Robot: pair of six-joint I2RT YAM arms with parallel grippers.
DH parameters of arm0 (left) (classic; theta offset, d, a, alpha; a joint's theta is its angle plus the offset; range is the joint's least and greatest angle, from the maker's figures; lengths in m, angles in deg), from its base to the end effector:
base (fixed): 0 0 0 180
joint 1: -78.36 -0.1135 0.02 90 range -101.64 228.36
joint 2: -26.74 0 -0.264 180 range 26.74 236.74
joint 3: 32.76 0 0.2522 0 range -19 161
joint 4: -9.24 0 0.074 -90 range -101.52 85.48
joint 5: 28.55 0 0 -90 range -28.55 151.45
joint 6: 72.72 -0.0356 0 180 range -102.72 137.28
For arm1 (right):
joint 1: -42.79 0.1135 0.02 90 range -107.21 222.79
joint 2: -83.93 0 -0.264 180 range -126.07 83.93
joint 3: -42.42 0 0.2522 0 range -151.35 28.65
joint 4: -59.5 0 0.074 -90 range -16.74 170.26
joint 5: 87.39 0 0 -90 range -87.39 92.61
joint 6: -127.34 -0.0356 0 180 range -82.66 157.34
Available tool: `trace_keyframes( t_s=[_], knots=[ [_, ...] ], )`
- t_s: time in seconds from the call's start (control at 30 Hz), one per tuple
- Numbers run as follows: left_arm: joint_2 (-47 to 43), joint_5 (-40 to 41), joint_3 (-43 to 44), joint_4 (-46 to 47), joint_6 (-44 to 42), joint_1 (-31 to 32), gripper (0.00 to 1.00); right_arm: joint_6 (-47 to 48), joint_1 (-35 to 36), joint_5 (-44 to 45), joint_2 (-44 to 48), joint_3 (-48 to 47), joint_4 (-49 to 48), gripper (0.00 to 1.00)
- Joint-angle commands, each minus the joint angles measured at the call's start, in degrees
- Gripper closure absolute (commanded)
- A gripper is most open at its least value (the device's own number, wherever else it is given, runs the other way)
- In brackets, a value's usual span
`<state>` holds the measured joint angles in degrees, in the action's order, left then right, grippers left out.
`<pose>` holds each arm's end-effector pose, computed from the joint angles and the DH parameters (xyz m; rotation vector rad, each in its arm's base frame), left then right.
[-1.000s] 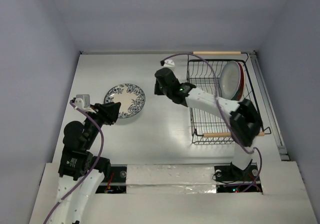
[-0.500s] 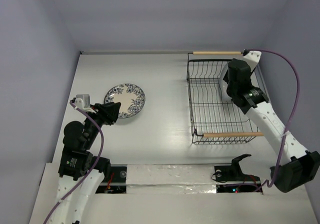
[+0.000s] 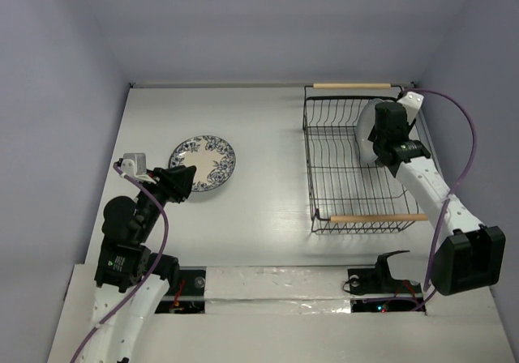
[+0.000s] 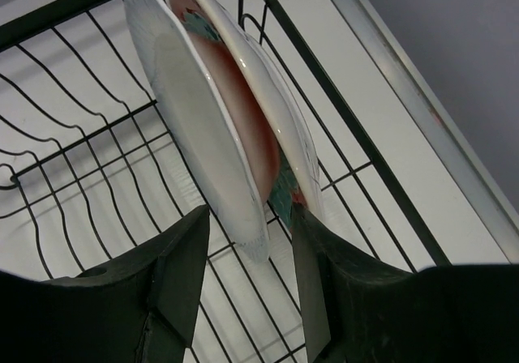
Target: Unload the plates from the dish rack
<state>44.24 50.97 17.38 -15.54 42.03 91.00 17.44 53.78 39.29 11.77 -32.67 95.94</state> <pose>0.0850 -0.0257 0.3438 -0.0012 1.4700 -0.6647 0.2755 0.0318 0.3211 0.5146 1.9823 -0.3558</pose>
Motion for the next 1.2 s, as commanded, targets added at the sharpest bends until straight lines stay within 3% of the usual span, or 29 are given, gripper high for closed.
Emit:
trace_keyframes(
  t_s=[0.0,0.47,0.57,0.6,0.77,1.17],
  knots=[
    [0.7,-0.77,0.27,2.06,-0.14,-0.34,0.66,-0.58,-1.92,-2.76,-0.96,0.41,-5.36,0.49],
    [0.87,-0.42,0.36,1.97,-0.14,-0.34,0.66,1.27,-3.16,-1.88,-6.77,-0.64,-10.72,0.55],
    [0.78,-0.33,0.36,1.89,-0.23,-0.34,0.66,1.88,-3.16,-1.62,-5.1,-0.2,-11.34,0.71],
    [0.87,-0.42,0.36,1.89,-0.14,-0.34,0.66,2.41,-3.16,-1.62,-4.66,-0.2,-11.34,0.81],
    [0.78,-0.51,0.36,1.97,-0.23,-0.34,0.66,3.64,-3.16,-2.76,-2.99,-1.34,-10.55,1.0],
    [0.61,-0.51,0.18,2.06,-0.14,-0.34,0.66,8.3,1.94,1.28,3.6,-6.44,-7.65,1.0]
  ],
)
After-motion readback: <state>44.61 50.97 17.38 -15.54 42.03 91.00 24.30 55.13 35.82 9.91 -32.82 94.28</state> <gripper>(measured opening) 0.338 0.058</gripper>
